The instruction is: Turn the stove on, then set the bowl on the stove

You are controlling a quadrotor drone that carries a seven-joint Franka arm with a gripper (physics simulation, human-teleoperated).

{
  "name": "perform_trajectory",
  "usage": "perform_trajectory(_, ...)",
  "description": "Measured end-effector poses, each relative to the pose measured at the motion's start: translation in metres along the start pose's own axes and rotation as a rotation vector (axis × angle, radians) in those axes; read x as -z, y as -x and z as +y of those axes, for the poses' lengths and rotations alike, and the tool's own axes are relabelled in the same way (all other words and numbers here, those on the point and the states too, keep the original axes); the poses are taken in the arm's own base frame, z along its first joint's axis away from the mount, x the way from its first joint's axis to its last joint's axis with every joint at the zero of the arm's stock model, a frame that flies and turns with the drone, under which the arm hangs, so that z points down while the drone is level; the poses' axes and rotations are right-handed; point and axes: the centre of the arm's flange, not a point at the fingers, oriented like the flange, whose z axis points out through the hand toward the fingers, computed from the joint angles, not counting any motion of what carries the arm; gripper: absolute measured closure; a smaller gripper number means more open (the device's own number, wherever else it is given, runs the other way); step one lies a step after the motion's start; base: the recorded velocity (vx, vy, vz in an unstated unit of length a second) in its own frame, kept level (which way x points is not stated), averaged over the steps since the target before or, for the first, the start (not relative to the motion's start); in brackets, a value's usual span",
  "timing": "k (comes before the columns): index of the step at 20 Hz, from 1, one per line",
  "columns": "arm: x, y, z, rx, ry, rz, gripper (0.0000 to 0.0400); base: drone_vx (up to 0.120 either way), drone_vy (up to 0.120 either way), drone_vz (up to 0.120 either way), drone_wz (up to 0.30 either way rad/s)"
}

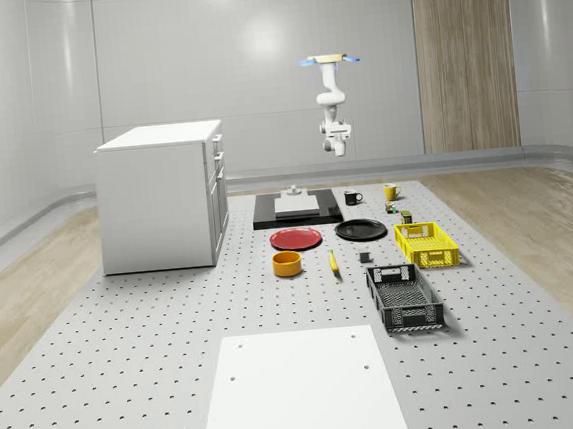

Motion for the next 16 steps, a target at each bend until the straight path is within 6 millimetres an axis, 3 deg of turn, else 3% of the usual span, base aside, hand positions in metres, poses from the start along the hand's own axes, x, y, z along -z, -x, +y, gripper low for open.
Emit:
perform_trajectory(7, 0.050, 0.002, 0.002, 0.000, -0.004, 0.004, 0.0000, 0.000, 0.000, 0.000, 0.000)
perform_trajectory(16, 0.085, 0.000, 0.000, 0.000, -0.009, 0.009, 0.0000, 0.116, -0.116, 0.000, 0.000)
